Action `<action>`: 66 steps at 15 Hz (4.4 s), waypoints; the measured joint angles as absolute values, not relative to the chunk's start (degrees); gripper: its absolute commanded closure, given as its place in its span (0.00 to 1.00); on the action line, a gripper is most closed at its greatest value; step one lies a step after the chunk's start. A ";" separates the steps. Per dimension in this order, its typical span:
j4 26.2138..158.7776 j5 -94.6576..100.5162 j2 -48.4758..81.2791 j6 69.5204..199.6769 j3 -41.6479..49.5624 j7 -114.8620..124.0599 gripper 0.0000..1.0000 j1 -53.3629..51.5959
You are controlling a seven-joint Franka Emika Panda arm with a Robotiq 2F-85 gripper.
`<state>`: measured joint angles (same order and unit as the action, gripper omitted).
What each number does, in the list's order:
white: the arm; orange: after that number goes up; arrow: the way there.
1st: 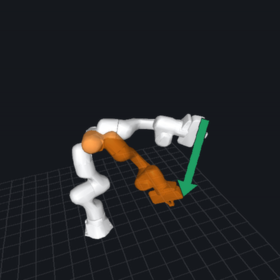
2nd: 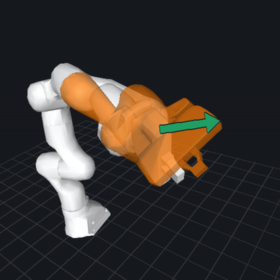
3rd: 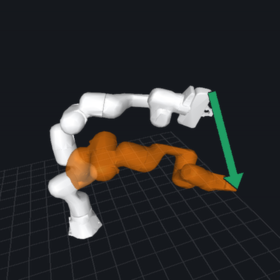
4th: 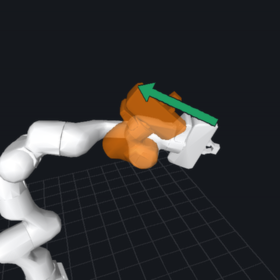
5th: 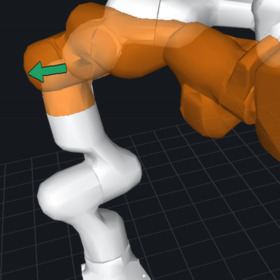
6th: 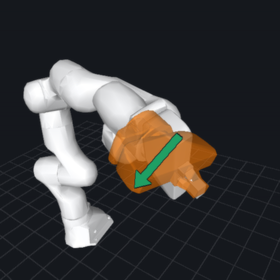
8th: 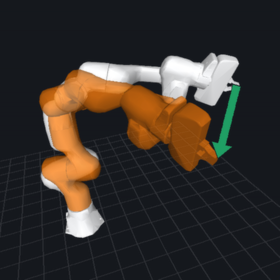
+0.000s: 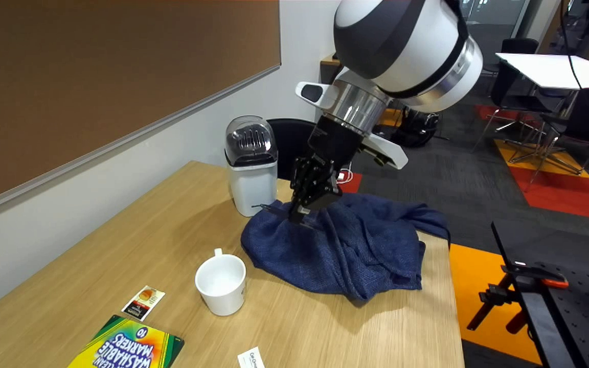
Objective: Put the pen into the mug.
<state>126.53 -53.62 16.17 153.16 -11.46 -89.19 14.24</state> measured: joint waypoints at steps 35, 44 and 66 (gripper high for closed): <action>116.55 -103.11 22.52 125.49 -3.08 -149.31 0.97 11.00; 111.75 -108.04 29.11 118.39 1.08 -149.17 0.97 7.65; 111.84 -120.03 37.88 118.96 4.81 -149.18 0.97 3.61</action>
